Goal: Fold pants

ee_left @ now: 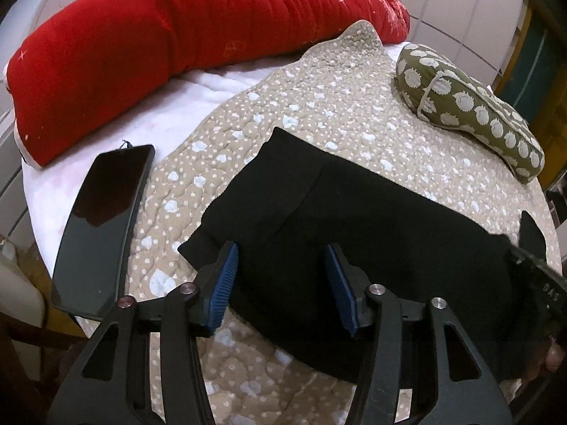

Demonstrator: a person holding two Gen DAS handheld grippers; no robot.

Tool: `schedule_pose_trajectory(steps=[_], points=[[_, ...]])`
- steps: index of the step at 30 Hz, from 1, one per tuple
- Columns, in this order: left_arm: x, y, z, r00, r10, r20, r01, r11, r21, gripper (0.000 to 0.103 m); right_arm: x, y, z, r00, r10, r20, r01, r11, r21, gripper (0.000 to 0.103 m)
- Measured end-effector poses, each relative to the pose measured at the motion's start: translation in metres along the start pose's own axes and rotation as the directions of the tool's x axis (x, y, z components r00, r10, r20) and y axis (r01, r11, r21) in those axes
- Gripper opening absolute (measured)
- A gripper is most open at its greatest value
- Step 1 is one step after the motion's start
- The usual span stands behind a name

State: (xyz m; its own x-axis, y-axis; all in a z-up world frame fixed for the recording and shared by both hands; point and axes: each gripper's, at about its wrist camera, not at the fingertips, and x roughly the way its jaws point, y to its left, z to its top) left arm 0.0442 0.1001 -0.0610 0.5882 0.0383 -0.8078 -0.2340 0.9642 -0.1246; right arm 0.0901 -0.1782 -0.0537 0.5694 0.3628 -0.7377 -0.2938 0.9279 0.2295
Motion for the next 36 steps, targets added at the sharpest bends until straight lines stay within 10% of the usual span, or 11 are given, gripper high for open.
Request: schedule_pose_trajectory(steps=[4, 10, 12, 14, 22, 25, 29, 32, 34, 36], points=[[0.008, 0.001, -0.005, 1.0, 0.014, 0.006, -0.014, 0.999, -0.028, 0.063, 0.01, -0.01, -0.002, 0.977, -0.208, 0.053, 0.209, 0.978, -0.014, 0.0], [0.002, -0.004, -0.004, 0.999, 0.043, 0.013, -0.043, 0.999, -0.002, 0.063, -0.009, -0.034, -0.006, 0.994, -0.087, 0.062, 0.08, 0.991, 0.111, 0.006], [-0.005, -0.002, -0.002, 1.0, 0.014, 0.015, -0.013, 0.999, -0.031, 0.063, -0.029, -0.043, -0.005, 0.983, -0.169, 0.074, 0.161, 0.981, 0.111, 0.041], [-0.012, -0.006, -0.002, 0.999, -0.002, 0.032, 0.003, 0.999, -0.033, 0.063, -0.044, -0.059, -0.006, 0.961, -0.267, 0.076, 0.256, 0.958, 0.133, 0.052], [-0.031, -0.031, -0.004, 0.996, -0.017, 0.087, 0.014, 0.999, 0.037, 0.063, -0.067, -0.125, -0.012, 0.926, -0.376, 0.024, 0.347, 0.877, 0.333, 0.052], [-0.031, -0.032, -0.002, 0.996, -0.041, 0.077, 0.039, 0.999, 0.025, 0.063, -0.065, -0.14, -0.011, 0.956, -0.294, -0.002, 0.27, 0.874, 0.403, 0.052], [-0.028, -0.043, -0.005, 0.997, -0.042, 0.068, 0.039, 0.998, 0.055, 0.063, -0.034, -0.122, 0.016, 0.944, -0.324, -0.055, 0.324, 0.889, 0.322, 0.052], [-0.028, -0.049, -0.007, 0.997, -0.046, 0.06, 0.042, 0.996, 0.078, 0.063, 0.01, -0.115, 0.032, 0.897, -0.404, -0.178, 0.437, 0.873, 0.219, 0.053], [-0.029, -0.05, -0.007, 0.997, -0.049, 0.06, 0.044, 0.996, 0.083, 0.063, 0.018, -0.112, 0.032, 0.884, -0.445, -0.146, 0.466, 0.867, 0.177, 0.047], [-0.029, -0.048, -0.006, 0.997, -0.042, 0.065, 0.036, 0.996, 0.081, 0.063, 0.01, -0.113, 0.028, 0.906, -0.412, -0.093, 0.423, 0.887, 0.184, 0.005]])
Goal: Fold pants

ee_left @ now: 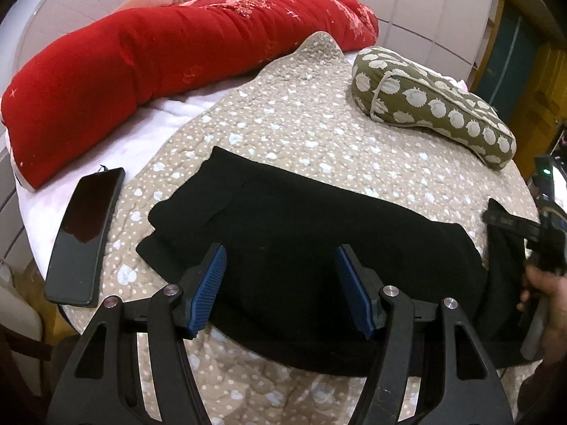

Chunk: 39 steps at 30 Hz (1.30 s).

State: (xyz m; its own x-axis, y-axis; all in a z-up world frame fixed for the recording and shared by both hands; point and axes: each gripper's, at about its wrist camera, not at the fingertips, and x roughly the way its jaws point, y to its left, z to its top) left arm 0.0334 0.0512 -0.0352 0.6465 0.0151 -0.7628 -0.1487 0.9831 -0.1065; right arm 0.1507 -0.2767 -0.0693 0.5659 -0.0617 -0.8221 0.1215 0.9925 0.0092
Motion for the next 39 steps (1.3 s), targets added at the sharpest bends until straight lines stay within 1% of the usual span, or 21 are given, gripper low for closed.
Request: schedule_pose_trajectory(steps=[1, 4, 6, 9, 12, 14, 17, 18, 19, 20, 21, 22, 24, 25, 26, 27, 30, 32, 37, 38, 39], points=[[0.001, 0.002, 0.001, 1.0, 0.004, -0.003, -0.004, 1.0, -0.007, 0.063, -0.007, -0.009, -0.003, 0.998, 0.069, 0.01, -0.069, 0.997, 0.034, 0.004], [0.004, 0.006, 0.001, 1.0, -0.008, -0.025, 0.007, 0.999, -0.037, 0.063, -0.042, -0.038, -0.014, 0.989, 0.126, 0.081, -0.133, 0.988, 0.077, 0.004], [0.001, 0.005, 0.001, 1.0, -0.012, -0.025, 0.011, 0.999, -0.041, 0.063, -0.071, -0.056, -0.026, 0.98, 0.15, 0.133, -0.163, 0.983, 0.09, 0.004], [-0.007, 0.001, -0.001, 1.0, -0.021, -0.009, 0.021, 0.999, -0.031, 0.063, -0.129, -0.085, -0.062, 0.964, 0.154, 0.219, -0.181, 0.978, 0.107, 0.004], [-0.012, -0.005, -0.002, 1.0, -0.025, 0.003, 0.025, 1.0, -0.014, 0.063, -0.167, -0.116, -0.111, 0.96, 0.144, 0.241, -0.186, 0.97, 0.159, 0.004], [-0.012, -0.008, -0.005, 0.999, -0.037, -0.004, 0.037, 0.999, -0.019, 0.063, -0.17, -0.138, -0.139, 0.968, 0.157, 0.198, -0.196, 0.96, 0.2, 0.004], [-0.011, -0.014, -0.01, 0.998, -0.056, -0.02, 0.056, 0.998, -0.024, 0.063, -0.146, -0.156, -0.172, 0.978, 0.175, 0.113, -0.2, 0.941, 0.271, 0.004], [-0.011, -0.017, -0.011, 0.998, -0.058, -0.025, 0.057, 0.998, -0.017, 0.063, -0.141, -0.161, -0.178, 0.976, 0.187, 0.109, -0.212, 0.93, 0.301, 0.005], [-0.012, -0.02, -0.013, 0.998, -0.054, -0.026, 0.054, 0.999, -0.005, 0.063, -0.138, -0.167, -0.182, 0.969, 0.206, 0.139, -0.242, 0.904, 0.352, 0.007], [-0.014, -0.02, -0.014, 0.999, -0.048, -0.024, 0.048, 0.999, -0.001, 0.063, -0.138, -0.169, -0.185, 0.962, 0.213, 0.171, -0.265, 0.883, 0.387, 0.017], [-0.016, -0.019, -0.014, 0.999, -0.042, -0.019, 0.042, 0.999, -0.001, 0.063, -0.137, -0.173, -0.185, 0.956, 0.221, 0.195, -0.284, 0.865, 0.414, 0.038], [-0.019, -0.018, -0.014, 0.999, -0.036, -0.013, 0.036, 0.999, -0.003, 0.063, -0.137, -0.176, -0.183, 0.948, 0.234, 0.215, -0.308, 0.841, 0.445, 0.045], [-0.022, -0.012, -0.013, 1.0, -0.025, -0.006, 0.025, 1.0, -0.016, 0.063, -0.135, -0.178, -0.179, 0.938, 0.25, 0.241, -0.338, 0.818, 0.466, 0.045], [-0.023, -0.009, -0.012, 1.0, -0.022, -0.005, 0.022, 0.999, -0.025, 0.063, -0.133, -0.178, -0.176, 0.939, 0.242, 0.245, -0.333, 0.821, 0.464, 0.039], [-0.024, -0.006, -0.012, 1.0, -0.019, -0.005, 0.019, 0.999, -0.034, 0.063, -0.13, -0.177, -0.172, 0.95, 0.214, 0.228, -0.299, 0.837, 0.459, 0.016], [-0.025, -0.003, -0.011, 1.0, -0.018, -0.005, 0.018, 0.999, -0.04, 0.063, -0.128, -0.172, -0.169, 0.957, 0.196, 0.213, -0.273, 0.855, 0.441, 0.004], [-0.028, 0.006, -0.009, 1.0, -0.003, 0.004, 0.004, 0.999, -0.051, 0.063, -0.146, -0.169, -0.172, 0.96, 0.149, 0.236, -0.233, 0.895, 0.382, 0.004], [-0.028, 0.012, -0.009, 1.0, 0.009, 0.01, -0.008, 0.998, -0.067, 0.063, -0.16, -0.168, -0.18, 0.967, 0.097, 0.235, -0.176, 0.922, 0.345, 0.004], [-0.018, 0.02, -0.009, 1.0, 0.001, -0.023, -0.003, 0.996, -0.09, 0.063, -0.137, -0.177, -0.197, 0.991, 0.077, 0.111, -0.111, 0.932, 0.346, 0.006], [-0.019, 0.021, -0.009, 1.0, 0.001, -0.023, -0.003, 0.996, -0.086, 0.063, -0.142, -0.178, -0.197, 0.991, 0.069, 0.112, -0.104, 0.931, 0.351, 0.015], [-0.02, 0.022, -0.009, 1.0, 0.008, -0.018, -0.01, 0.996, -0.084, 0.063, -0.15, -0.179, -0.195, 0.993, 0.032, 0.112, -0.07, 0.932, 0.355, 0.023]])
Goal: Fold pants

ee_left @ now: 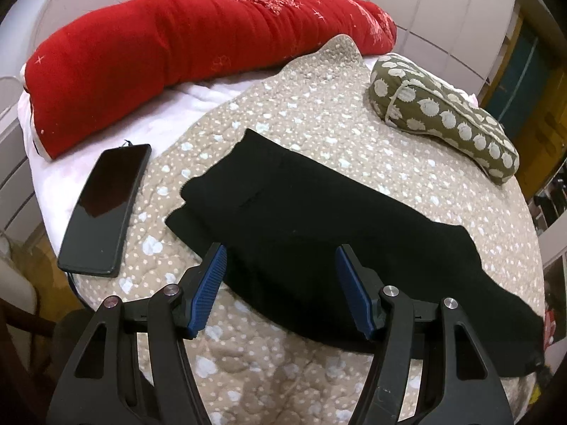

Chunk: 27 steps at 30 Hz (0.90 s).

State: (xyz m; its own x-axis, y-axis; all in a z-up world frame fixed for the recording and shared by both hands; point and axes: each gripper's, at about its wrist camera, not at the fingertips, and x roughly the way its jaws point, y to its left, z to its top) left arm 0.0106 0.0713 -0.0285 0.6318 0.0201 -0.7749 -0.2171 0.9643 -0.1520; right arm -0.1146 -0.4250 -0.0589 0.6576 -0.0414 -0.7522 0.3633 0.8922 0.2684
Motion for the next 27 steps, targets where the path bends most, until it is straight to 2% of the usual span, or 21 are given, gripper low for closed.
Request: schedule_pose_trajectory(steps=[2, 3, 4, 6, 8, 10, 12, 15, 18, 19, 20, 21, 22, 23, 25, 27], points=[[-0.003, 0.008, 0.002, 0.999, 0.024, 0.022, -0.024, 1.0, -0.013, 0.063, -0.019, 0.005, 0.009, 0.993, -0.099, 0.067, 0.1, 0.995, -0.021, 0.024], [-0.002, 0.012, 0.003, 0.999, 0.03, 0.025, -0.029, 0.999, -0.024, 0.063, -0.027, 0.011, 0.013, 0.99, -0.1, 0.098, 0.104, 0.994, -0.034, 0.025], [-0.001, 0.017, 0.005, 0.999, 0.034, 0.024, -0.033, 0.999, -0.041, 0.063, -0.035, 0.02, 0.018, 0.99, -0.062, 0.123, 0.068, 0.997, -0.047, 0.025], [0.003, 0.025, 0.008, 0.999, 0.041, 0.018, -0.039, 0.997, -0.063, 0.063, -0.039, 0.047, 0.026, 0.987, 0.082, 0.137, -0.07, 0.994, -0.089, 0.029], [0.006, 0.031, 0.011, 0.998, 0.056, 0.017, -0.054, 0.996, -0.076, 0.063, -0.023, 0.088, 0.03, 0.971, 0.226, 0.084, -0.21, 0.964, -0.164, 0.029], [0.012, 0.038, 0.012, 0.997, 0.082, 0.011, -0.081, 0.993, -0.086, 0.063, 0.005, 0.132, 0.031, 0.948, 0.319, 0.003, -0.31, 0.925, -0.218, 0.029], [0.018, 0.043, 0.012, 0.996, 0.091, -0.009, -0.092, 0.992, -0.088, 0.063, 0.04, 0.179, 0.034, 0.932, 0.352, -0.082, -0.361, 0.894, -0.265, 0.029], [0.025, 0.046, 0.009, 0.995, 0.09, -0.031, -0.093, 0.992, -0.088, 0.063, 0.082, 0.225, 0.042, 0.913, 0.374, -0.165, -0.407, 0.868, -0.285, 0.029], [0.027, 0.042, 0.008, 0.996, 0.09, -0.03, -0.091, 0.993, -0.07, 0.063, 0.121, 0.255, 0.048, 0.897, 0.374, -0.236, -0.429, 0.863, -0.265, 0.029], [0.028, 0.04, 0.007, 0.996, 0.081, -0.034, -0.083, 0.995, -0.058, 0.063, 0.131, 0.263, 0.049, 0.88, 0.395, -0.264, -0.458, 0.853, -0.251, 0.029], [0.03, 0.039, 0.006, 0.996, 0.075, -0.038, -0.077, 0.996, -0.053, 0.063, 0.136, 0.267, 0.048, 0.866, 0.414, -0.28, -0.481, 0.842, -0.244, 0.027], [0.031, 0.039, 0.005, 0.997, 0.071, -0.042, -0.073, 0.996, -0.05, 0.063, 0.138, 0.272, 0.046, 0.859, 0.425, -0.286, -0.495, 0.832, -0.25, 0.02], [0.034, 0.04, 0.004, 0.997, 0.067, -0.048, -0.07, 0.996, -0.053, 0.063, 0.137, 0.276, 0.045, 0.876, 0.4, -0.269, -0.47, 0.833, -0.291, 0.015], [0.036, 0.041, 0.003, 0.997, 0.062, -0.053, -0.065, 0.996, -0.059, 0.064, 0.131, 0.282, 0.041, 0.906, 0.35, -0.239, -0.418, 0.83, -0.37, 0.011], [0.038, 0.044, 0.002, 0.997, 0.058, -0.053, -0.062, 0.995, -0.074, 0.071, 0.125, 0.29, 0.039, 0.923, 0.322, -0.211, -0.383, 0.823, -0.42, 0.009], [0.04, 0.046, 0.0, 0.997, 0.056, -0.047, -0.059, 0.995, -0.083, 0.072, 0.127, 0.291, 0.041, 0.944, 0.281, -0.171, -0.328, 0.834, -0.442, 0.007]])
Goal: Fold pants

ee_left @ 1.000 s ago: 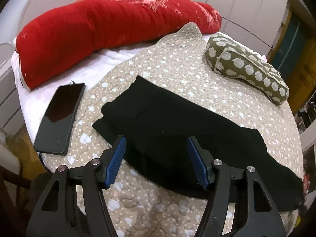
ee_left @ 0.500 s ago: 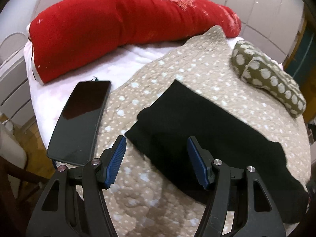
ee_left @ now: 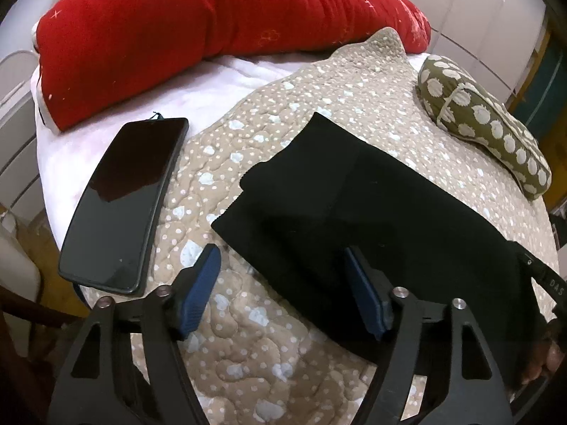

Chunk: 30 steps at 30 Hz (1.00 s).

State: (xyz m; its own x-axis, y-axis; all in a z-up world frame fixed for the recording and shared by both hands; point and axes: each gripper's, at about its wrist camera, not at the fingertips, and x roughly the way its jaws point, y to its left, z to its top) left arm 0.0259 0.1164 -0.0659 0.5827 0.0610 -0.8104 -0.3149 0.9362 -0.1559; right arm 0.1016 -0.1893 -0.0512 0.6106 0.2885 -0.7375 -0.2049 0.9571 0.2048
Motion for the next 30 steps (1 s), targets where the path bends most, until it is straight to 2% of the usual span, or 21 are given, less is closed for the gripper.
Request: schedule_pose_trajectory(steps=[1, 4, 6, 8, 9, 10, 11, 12, 15, 17, 18, 21, 23, 25, 26, 27, 30], points=[[0.001, 0.0, 0.0, 1.0, -0.003, -0.001, 0.003, 1.0, -0.002, 0.072, 0.007, 0.001, -0.002, 0.999, -0.049, -0.002, 0.049, 0.999, -0.019, 0.007], [-0.001, 0.002, 0.003, 1.0, -0.012, -0.007, 0.012, 1.0, 0.002, 0.072, 0.016, 0.001, -0.006, 0.997, -0.075, -0.007, 0.075, 0.997, -0.024, 0.007], [-0.005, 0.007, 0.006, 1.0, -0.014, -0.006, 0.014, 1.0, -0.003, 0.072, 0.006, -0.002, -0.003, 0.998, -0.066, 0.011, 0.066, 0.998, -0.002, 0.008], [-0.013, 0.015, 0.012, 1.0, 0.0, 0.019, 0.0, 1.0, -0.018, 0.072, -0.015, -0.003, -0.002, 0.998, -0.053, 0.04, 0.052, 0.998, 0.03, 0.015], [-0.016, 0.017, 0.014, 1.0, 0.006, 0.027, -0.005, 1.0, -0.025, 0.072, -0.03, 0.001, -0.004, 0.997, -0.028, 0.067, 0.026, 0.999, 0.022, 0.02], [-0.019, 0.021, 0.017, 0.999, 0.017, 0.04, -0.015, 0.999, -0.034, 0.072, -0.044, 0.009, -0.007, 0.995, 0.038, 0.097, -0.038, 0.999, -0.007, 0.024], [-0.023, 0.025, 0.02, 0.998, 0.032, 0.055, -0.03, 0.999, -0.043, 0.072, -0.052, 0.021, -0.01, 0.99, 0.094, 0.103, -0.091, 0.995, -0.035, 0.03], [-0.025, 0.027, 0.023, 0.997, 0.04, 0.065, -0.037, 0.998, -0.05, 0.072, -0.057, 0.032, -0.015, 0.984, 0.149, 0.097, -0.143, 0.988, -0.065, 0.031], [-0.028, 0.038, 0.029, 0.996, 0.047, 0.076, -0.041, 0.996, -0.076, 0.072, -0.059, 0.081, -0.035, 0.95, 0.312, 0.027, -0.301, 0.935, -0.188, 0.032], [-0.029, 0.043, 0.031, 0.996, 0.054, 0.075, -0.047, 0.995, -0.091, 0.072, -0.051, 0.112, -0.046, 0.935, 0.354, -0.021, -0.347, 0.9, -0.263, 0.033], [-0.029, 0.047, 0.032, 0.996, 0.056, 0.075, -0.048, 0.994, -0.101, 0.072, -0.045, 0.127, -0.051, 0.933, 0.357, -0.042, -0.352, 0.885, -0.305, 0.033], [-0.032, 0.053, 0.034, 0.995, 0.055, 0.082, -0.045, 0.992, -0.117, 0.072, -0.025, 0.16, -0.057, 0.952, 0.299, -0.068, -0.301, 0.864, -0.405, 0.033], [-0.034, 0.056, 0.036, 0.994, 0.058, 0.092, -0.046, 0.991, -0.128, 0.072, -0.013, 0.172, -0.059, 0.956, 0.283, -0.076, -0.287, 0.85, -0.442, 0.033], [-0.036, 0.059, 0.037, 0.994, 0.058, 0.096, -0.045, 0.99, -0.132, 0.072, 0.003, 0.181, -0.06, 0.964, 0.245, -0.104, -0.264, 0.837, -0.479, 0.028], [-0.036, 0.06, 0.037, 0.994, 0.055, 0.097, -0.042, 0.99, -0.134, 0.072, 0.011, 0.182, -0.059, 0.969, 0.222, -0.105, -0.245, 0.84, -0.484, 0.019], [-0.036, 0.06, 0.038, 0.994, 0.052, 0.097, -0.039, 0.99, -0.136, 0.072, 0.016, 0.181, -0.056, 0.971, 0.215, -0.109, -0.241, 0.849, -0.471, 0.016], [-0.039, 0.065, 0.039, 0.994, 0.048, 0.102, -0.032, 0.988, -0.149, 0.072, 0.007, 0.171, -0.045, 0.95, 0.288, -0.119, -0.312, 0.88, -0.359, 0.01]])
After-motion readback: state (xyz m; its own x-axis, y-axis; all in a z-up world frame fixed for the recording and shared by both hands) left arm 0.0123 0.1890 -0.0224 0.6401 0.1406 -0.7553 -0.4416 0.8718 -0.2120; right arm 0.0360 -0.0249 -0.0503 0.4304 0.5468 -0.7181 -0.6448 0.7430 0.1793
